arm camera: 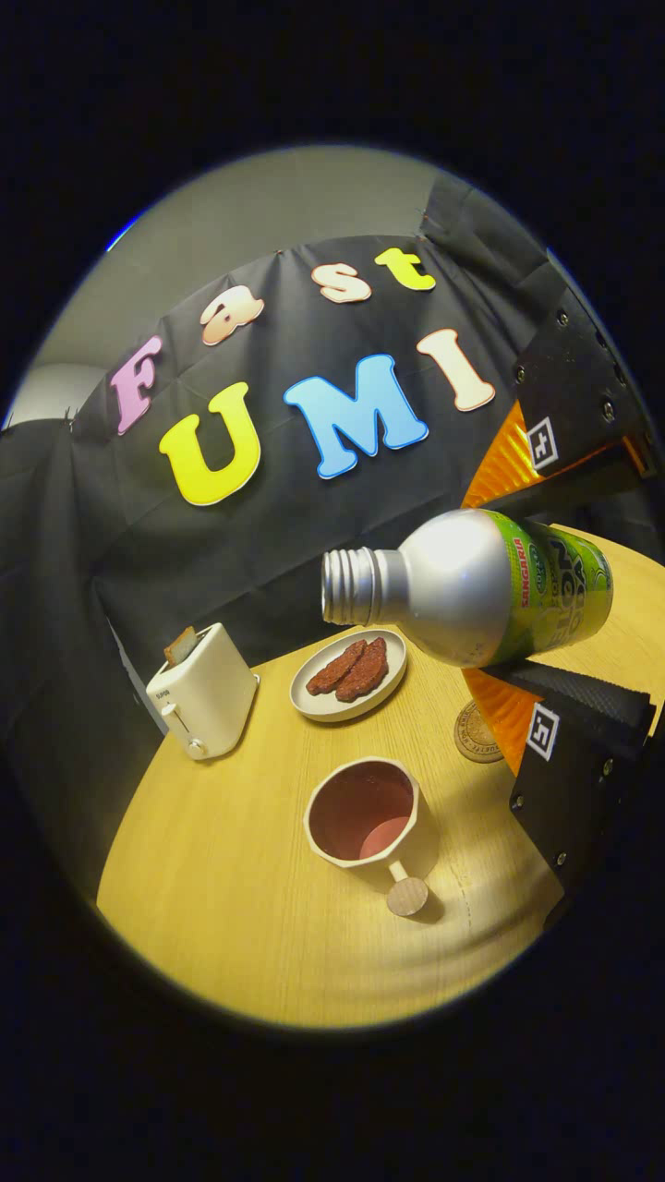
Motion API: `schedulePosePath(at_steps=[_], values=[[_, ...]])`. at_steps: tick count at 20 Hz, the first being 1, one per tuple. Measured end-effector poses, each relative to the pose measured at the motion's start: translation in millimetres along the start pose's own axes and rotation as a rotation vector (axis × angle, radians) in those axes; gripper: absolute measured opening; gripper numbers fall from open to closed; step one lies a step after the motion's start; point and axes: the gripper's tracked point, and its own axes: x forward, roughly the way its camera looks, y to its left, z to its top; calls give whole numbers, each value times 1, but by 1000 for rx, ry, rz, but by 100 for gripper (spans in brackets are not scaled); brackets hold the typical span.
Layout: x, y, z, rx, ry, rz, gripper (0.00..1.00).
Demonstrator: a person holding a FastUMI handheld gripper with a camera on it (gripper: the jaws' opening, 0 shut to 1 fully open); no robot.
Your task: Take the bottle from table, then pour the juice into the cup, finally place the bottle on the coaster
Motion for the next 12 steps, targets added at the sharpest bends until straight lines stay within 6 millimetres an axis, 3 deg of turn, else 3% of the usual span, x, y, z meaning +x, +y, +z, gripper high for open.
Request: schedulePosePath(at_steps=[12], values=[[14,19,-4,-221,59,76,77]])
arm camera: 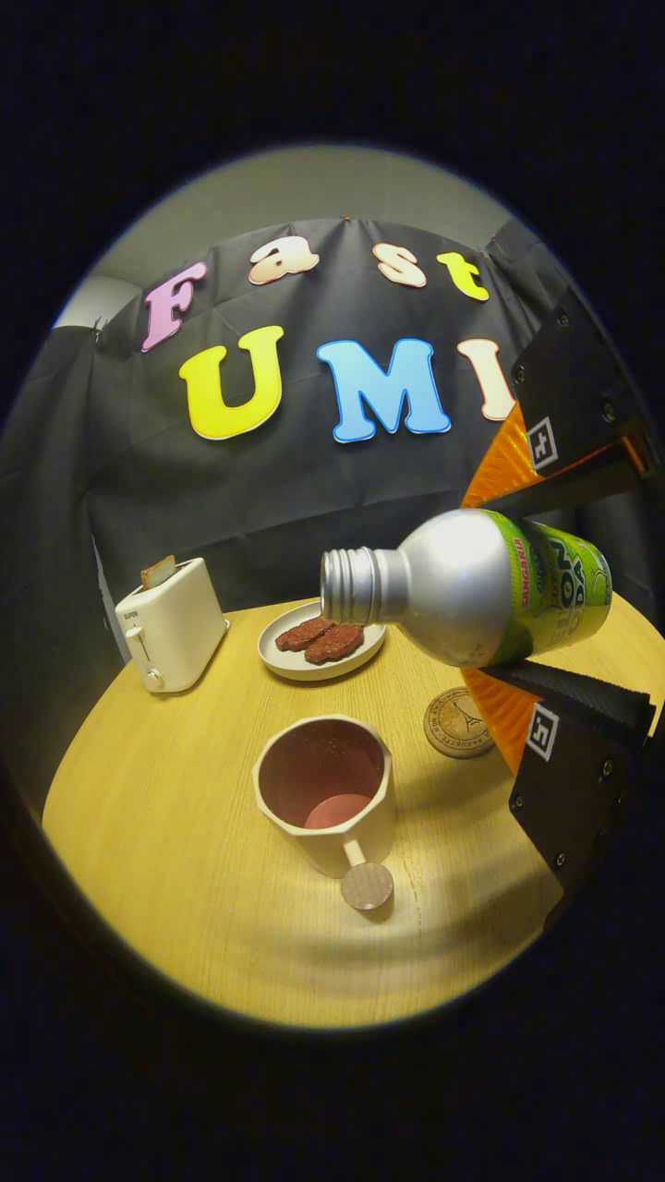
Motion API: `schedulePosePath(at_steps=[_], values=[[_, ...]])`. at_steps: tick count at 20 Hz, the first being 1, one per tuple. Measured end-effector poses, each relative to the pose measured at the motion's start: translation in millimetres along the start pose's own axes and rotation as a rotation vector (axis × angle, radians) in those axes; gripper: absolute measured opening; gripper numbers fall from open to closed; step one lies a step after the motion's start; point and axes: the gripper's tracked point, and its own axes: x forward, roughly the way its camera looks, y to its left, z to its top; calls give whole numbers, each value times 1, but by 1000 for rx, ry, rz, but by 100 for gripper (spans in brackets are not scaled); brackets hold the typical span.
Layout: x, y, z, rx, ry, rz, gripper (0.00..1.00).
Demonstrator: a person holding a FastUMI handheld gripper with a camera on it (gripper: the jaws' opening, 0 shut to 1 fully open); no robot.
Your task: Take the bottle from table, then pour the juice into the cup, finally place the bottle on the coaster
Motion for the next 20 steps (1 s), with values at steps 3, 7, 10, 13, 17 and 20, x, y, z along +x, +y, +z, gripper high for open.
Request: schedulePosePath(at_steps=[3,7,10,13,17,20], values=[[4,-5,1,-63,-6,5,77],[11,-13,-2,-138,-13,9,77],[11,-15,1,-185,-17,14,77],[17,-13,0,-220,-20,28,77],[21,-13,1,-269,-24,32,77],[23,-13,2,-306,-30,33,77]])
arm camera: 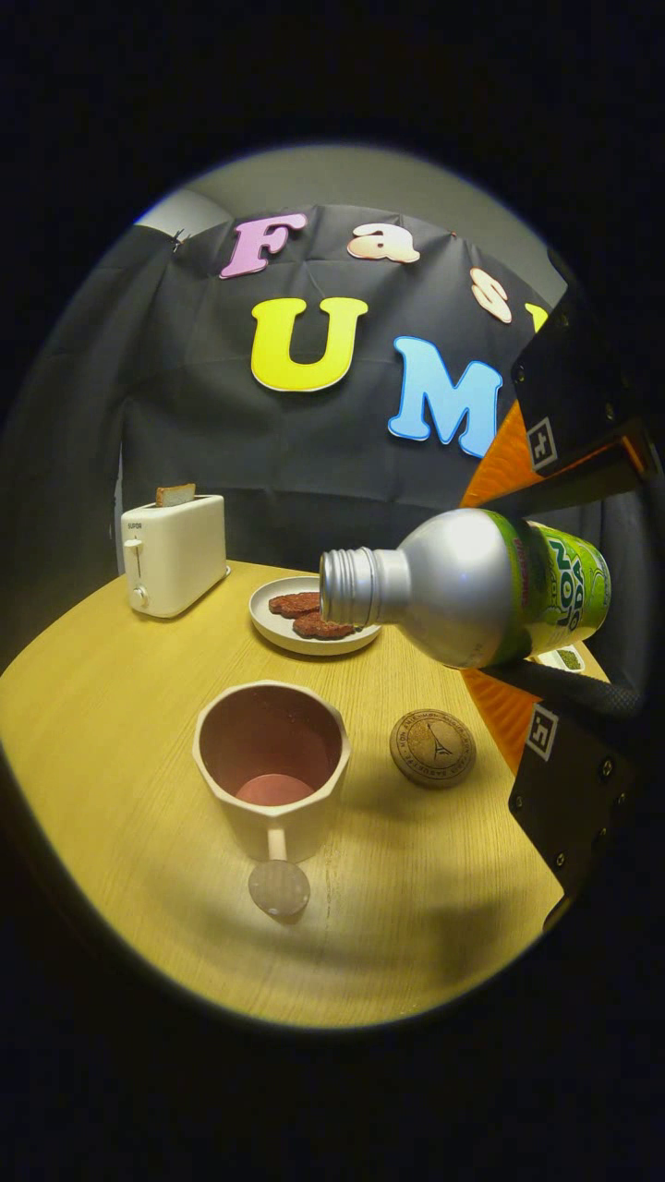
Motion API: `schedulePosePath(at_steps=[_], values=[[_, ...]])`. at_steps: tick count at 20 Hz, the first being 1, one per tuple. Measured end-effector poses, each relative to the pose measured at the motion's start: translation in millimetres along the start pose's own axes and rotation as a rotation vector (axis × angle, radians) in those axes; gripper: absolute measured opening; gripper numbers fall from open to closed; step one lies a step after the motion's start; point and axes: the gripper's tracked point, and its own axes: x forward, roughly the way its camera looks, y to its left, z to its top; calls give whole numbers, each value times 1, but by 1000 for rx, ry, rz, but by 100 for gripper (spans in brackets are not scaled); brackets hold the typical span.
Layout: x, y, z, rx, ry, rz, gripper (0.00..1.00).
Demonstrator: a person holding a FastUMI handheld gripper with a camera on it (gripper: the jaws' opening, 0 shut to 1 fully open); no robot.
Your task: Take the bottle from table, then pour the juice into the cup, finally place the bottle on the coaster
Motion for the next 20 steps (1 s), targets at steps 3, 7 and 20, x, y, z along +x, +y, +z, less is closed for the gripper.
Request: schedulePosePath(at_steps=[3,7,20], values=[[1,-2,1,-39,-9,-5,77],[5,-2,-2,-79,-8,-2,77],[9,-3,-2,-149,-11,6,77]])
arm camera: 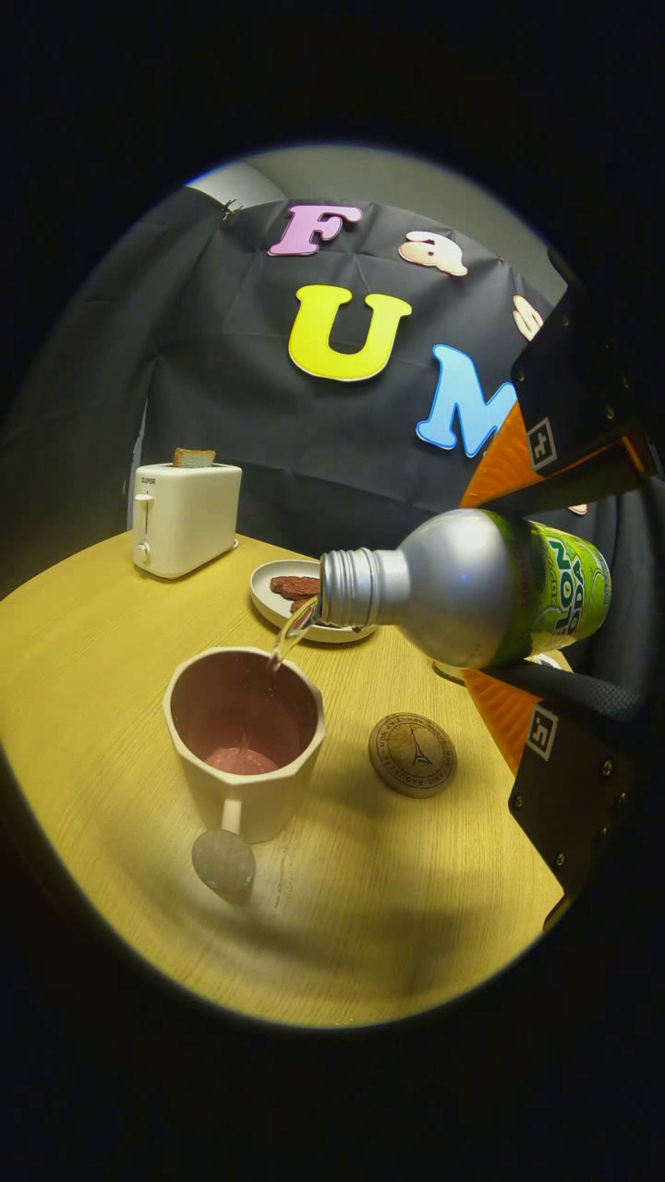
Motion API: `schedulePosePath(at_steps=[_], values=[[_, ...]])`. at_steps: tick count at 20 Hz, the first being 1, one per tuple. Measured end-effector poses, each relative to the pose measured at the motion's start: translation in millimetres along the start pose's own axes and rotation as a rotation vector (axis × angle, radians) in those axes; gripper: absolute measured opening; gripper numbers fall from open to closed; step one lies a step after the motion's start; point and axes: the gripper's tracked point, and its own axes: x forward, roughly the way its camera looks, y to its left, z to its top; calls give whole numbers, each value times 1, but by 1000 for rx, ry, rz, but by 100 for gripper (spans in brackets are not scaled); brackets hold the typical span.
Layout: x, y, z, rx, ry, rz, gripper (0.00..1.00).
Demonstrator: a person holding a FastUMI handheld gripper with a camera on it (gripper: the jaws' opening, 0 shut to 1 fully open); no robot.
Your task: Take the bottle from table, then pour the juice into the cup, finally place the bottle on the coaster
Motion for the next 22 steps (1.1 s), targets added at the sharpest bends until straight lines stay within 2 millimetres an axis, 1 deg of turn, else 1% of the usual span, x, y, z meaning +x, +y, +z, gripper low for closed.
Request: schedulePosePath(at_steps=[4,17,22], values=[[0,-4,0,-16,-4,-9,77],[-2,-12,-10,-57,2,-28,77],[-3,-16,-10,-77,-4,-37,77]])
